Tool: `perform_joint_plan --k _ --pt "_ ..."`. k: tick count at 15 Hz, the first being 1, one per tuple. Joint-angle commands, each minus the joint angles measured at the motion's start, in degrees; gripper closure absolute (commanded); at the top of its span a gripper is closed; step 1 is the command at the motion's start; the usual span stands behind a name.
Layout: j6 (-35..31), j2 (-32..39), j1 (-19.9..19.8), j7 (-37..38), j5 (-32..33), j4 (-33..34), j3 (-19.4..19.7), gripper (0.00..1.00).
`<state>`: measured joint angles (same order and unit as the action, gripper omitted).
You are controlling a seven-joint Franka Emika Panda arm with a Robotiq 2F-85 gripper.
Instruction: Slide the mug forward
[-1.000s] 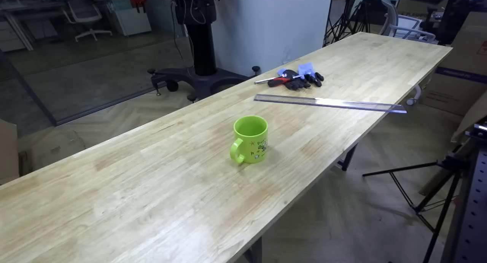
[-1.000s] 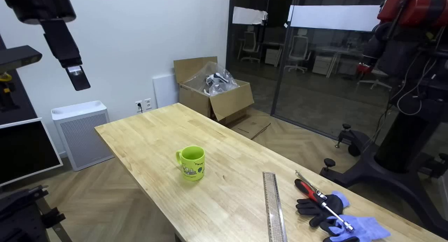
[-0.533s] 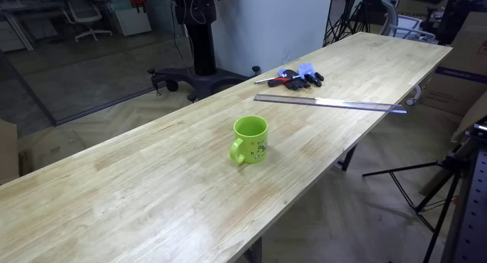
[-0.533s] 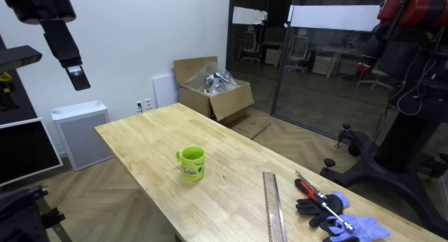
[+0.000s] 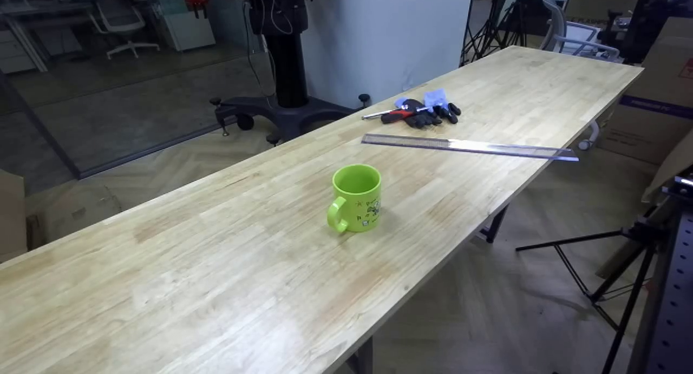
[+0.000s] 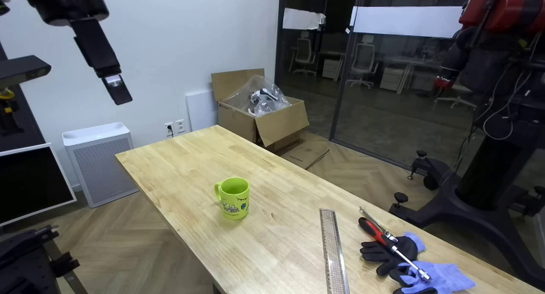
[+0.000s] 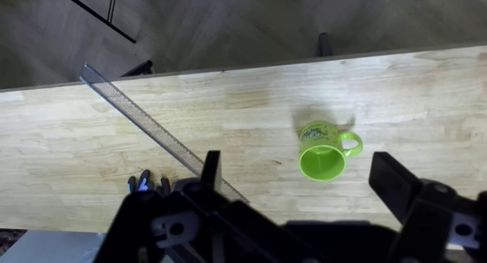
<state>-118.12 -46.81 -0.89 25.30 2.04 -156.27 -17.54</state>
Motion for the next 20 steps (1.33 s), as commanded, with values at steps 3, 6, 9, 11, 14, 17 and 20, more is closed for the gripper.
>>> perform_joint_plan --k 3,6,9,11,14,17,20 --pt "-9.29 8.41 -3.86 -13.40 1.79 3.35 13.26 0.00" --pt "-9.40 17.11 -3.44 -22.26 -0.46 7.88 19.99 0.00" --pt "-9.06 26.18 -3.72 -24.50 -0.36 12.65 21.29 0.00" --pt "-9.71 31.70 -4.08 -22.83 0.86 15.72 20.41 0.00" --pt "-13.68 39.71 -3.72 -18.78 3.24 19.85 18.29 0.00" --pt "-21.71 47.09 -2.33 -12.12 2.31 22.85 16.79 0.00" --pt "-27.27 53.48 0.20 -5.72 0.90 24.58 15.81 0.00"
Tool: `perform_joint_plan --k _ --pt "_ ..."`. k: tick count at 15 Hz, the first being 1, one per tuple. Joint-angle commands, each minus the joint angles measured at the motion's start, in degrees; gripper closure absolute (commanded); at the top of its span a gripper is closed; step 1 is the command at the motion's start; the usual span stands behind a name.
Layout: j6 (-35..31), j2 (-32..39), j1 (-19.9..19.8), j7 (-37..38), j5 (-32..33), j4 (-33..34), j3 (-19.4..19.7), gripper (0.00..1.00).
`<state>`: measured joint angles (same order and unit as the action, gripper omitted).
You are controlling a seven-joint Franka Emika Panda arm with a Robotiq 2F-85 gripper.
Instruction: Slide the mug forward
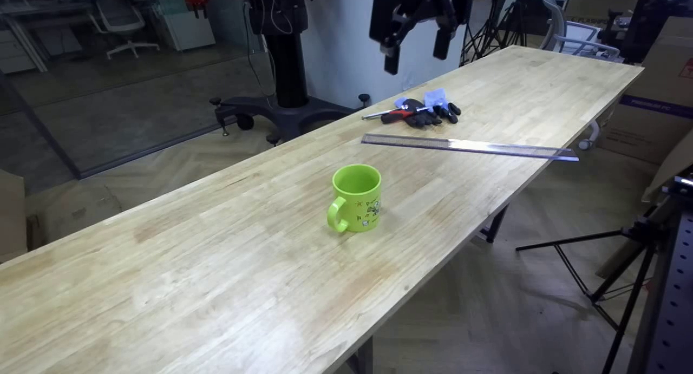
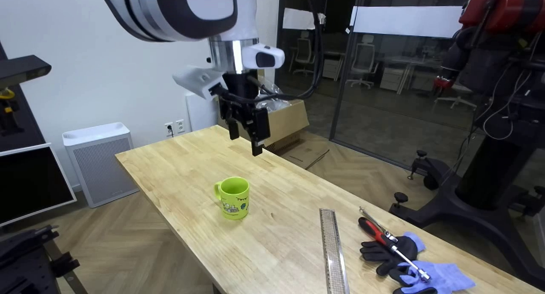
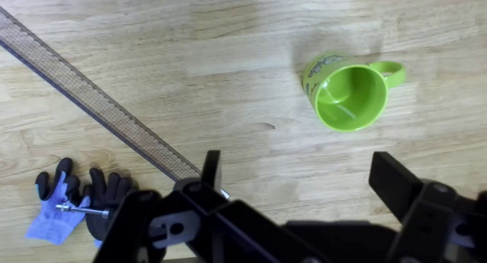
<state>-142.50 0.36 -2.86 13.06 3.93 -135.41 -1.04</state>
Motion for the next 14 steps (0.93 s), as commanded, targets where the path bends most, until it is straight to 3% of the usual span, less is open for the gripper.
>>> perform_joint_plan --k 1,3,4,9,14 --pt "-3.99 8.09 3.06 8.00 -1.26 4.25 -0.72 0.00" --pt "-5.41 10.76 4.71 10.94 -1.02 4.82 -0.15 0.00" --pt "-4.94 8.06 4.41 6.93 -1.07 2.47 0.24 0.00" --pt "-5.36 9.19 4.88 6.84 -1.04 2.63 0.65 0.00" --pt "0.16 12.60 4.95 7.28 -0.56 4.85 1.53 0.00"
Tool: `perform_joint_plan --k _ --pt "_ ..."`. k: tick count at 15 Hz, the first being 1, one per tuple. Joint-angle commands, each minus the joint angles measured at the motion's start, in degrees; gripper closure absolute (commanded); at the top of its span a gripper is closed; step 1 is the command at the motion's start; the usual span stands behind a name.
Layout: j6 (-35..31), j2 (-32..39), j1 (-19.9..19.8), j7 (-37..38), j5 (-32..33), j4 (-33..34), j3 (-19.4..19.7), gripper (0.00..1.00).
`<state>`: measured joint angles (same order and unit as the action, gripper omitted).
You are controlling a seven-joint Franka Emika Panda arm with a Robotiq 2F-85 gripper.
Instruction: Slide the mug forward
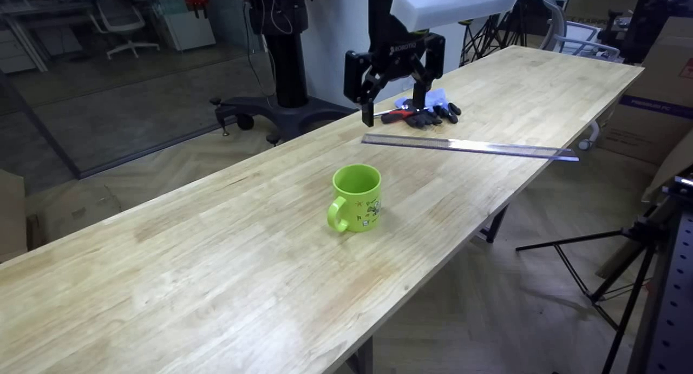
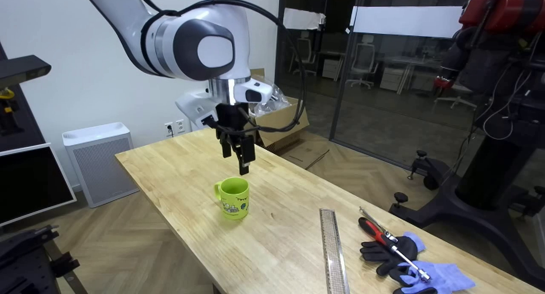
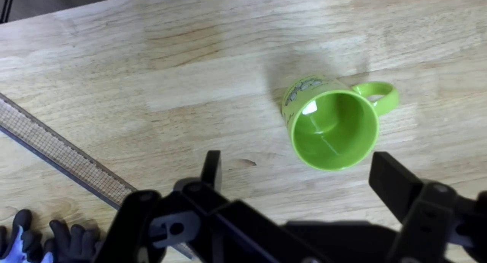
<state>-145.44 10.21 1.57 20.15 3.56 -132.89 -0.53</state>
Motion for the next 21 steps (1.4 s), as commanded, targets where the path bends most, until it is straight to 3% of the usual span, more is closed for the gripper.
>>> perform_joint_plan --k 1,9,21 --pt "4.17 3.97 0.31 -0.11 -0.80 3.01 1.14 0.00" --pt "4.57 13.19 1.05 1.29 0.58 7.93 4.44 0.00" --pt "4.58 22.74 4.74 -1.49 0.85 17.71 4.27 0.00"
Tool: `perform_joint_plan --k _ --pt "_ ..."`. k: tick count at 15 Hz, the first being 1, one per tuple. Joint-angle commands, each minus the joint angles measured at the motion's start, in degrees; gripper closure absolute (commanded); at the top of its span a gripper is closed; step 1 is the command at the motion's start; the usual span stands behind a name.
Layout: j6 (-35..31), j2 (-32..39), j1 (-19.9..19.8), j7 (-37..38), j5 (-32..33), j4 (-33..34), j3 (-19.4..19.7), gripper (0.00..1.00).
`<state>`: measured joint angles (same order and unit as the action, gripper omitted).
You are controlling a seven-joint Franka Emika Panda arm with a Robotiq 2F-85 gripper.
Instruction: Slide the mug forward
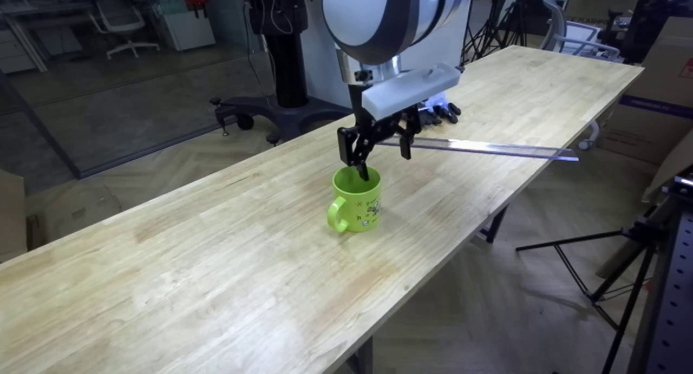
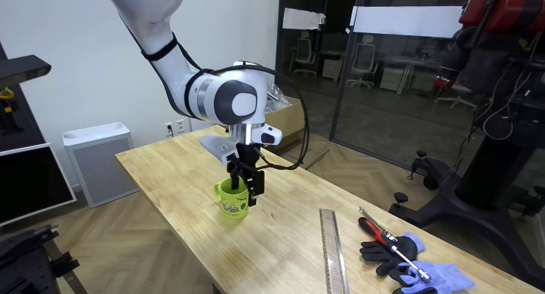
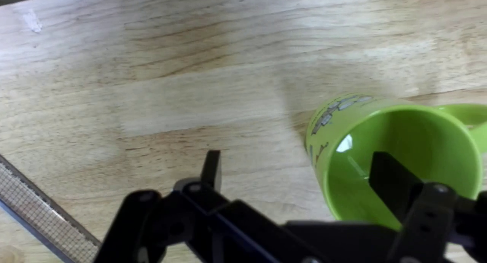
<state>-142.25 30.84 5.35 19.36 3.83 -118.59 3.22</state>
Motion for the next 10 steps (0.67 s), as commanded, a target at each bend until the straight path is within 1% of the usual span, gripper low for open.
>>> perform_joint_plan --k 1,4,5,6,9,10 --pt "1.48 2.64 1.10 -1.08 0.54 4.03 0.49 0.00" --pt "1.60 4.00 1.24 -2.06 0.35 5.30 0.46 0.00" --pt "0.78 4.19 1.18 -2.23 0.18 5.13 0.41 0.21" --pt "0.72 4.38 1.32 -2.30 0.35 5.24 0.55 0.26" --pt "-0.38 4.68 1.35 -2.72 0.10 5.03 0.40 0.49" --pt "-0.86 4.69 1.36 -2.72 -0.07 4.92 0.28 0.55"
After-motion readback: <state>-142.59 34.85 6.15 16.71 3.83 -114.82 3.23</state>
